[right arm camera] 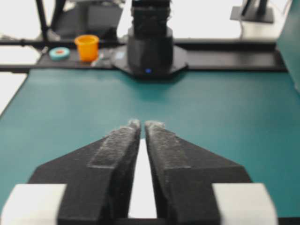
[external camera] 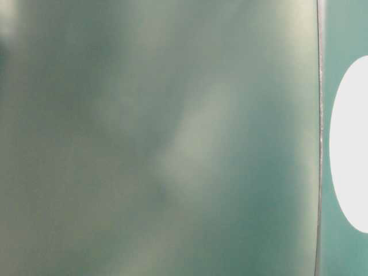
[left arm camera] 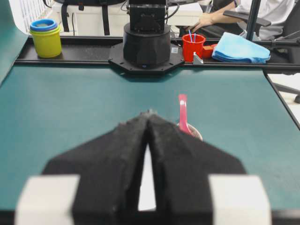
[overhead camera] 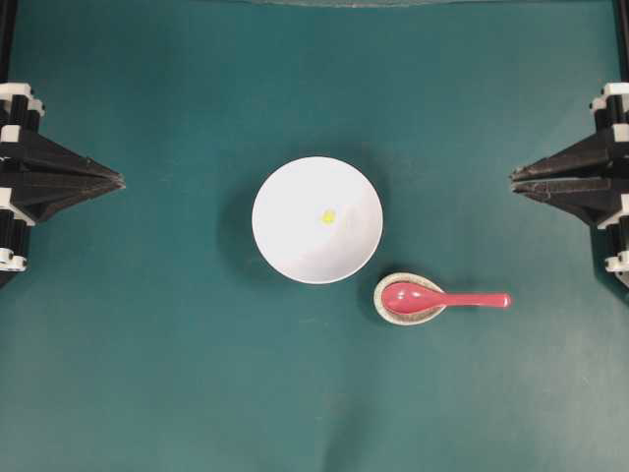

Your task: Scoop the yellow hexagonal prism block from the bowl with a spoon using the right arm.

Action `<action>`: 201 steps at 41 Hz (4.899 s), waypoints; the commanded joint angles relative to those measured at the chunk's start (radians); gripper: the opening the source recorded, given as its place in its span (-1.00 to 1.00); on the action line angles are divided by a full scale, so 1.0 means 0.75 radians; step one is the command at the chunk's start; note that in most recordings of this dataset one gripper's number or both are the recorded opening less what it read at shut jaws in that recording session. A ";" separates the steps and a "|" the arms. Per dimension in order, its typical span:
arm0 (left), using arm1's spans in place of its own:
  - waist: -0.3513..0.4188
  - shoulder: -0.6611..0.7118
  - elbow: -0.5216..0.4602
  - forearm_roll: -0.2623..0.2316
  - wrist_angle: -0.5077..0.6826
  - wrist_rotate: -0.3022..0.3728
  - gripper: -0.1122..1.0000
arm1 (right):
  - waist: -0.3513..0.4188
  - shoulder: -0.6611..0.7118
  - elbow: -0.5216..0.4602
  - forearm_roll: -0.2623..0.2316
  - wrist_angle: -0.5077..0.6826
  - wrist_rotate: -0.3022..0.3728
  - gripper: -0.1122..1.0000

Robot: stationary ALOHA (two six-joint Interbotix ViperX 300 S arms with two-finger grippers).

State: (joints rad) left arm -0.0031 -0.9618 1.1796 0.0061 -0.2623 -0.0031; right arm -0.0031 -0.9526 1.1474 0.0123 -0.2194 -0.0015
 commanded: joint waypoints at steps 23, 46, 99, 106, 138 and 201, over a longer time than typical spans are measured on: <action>-0.002 0.010 -0.039 0.002 0.039 0.000 -0.74 | -0.004 0.004 -0.078 0.020 0.170 0.018 0.10; -0.002 -0.002 -0.041 0.002 0.029 0.000 -0.74 | 0.055 0.233 0.031 0.082 0.078 0.051 0.10; -0.002 -0.006 -0.041 0.004 0.037 0.010 -0.74 | 0.622 1.131 0.211 0.665 -0.906 0.055 0.09; -0.002 -0.004 -0.041 0.004 0.037 0.010 -0.74 | 0.636 1.197 0.211 0.667 -0.974 0.055 0.09; -0.002 -0.004 -0.039 0.004 0.037 0.010 -0.74 | 0.667 1.307 0.231 0.667 -0.982 0.037 0.09; -0.002 0.008 -0.039 0.004 0.037 0.006 -0.74 | 0.665 1.305 0.225 0.665 -0.945 -0.045 0.06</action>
State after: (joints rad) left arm -0.0031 -0.9649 1.1796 0.0061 -0.2301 0.0031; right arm 0.4924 0.0353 1.3223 0.5123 -0.9281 -0.0337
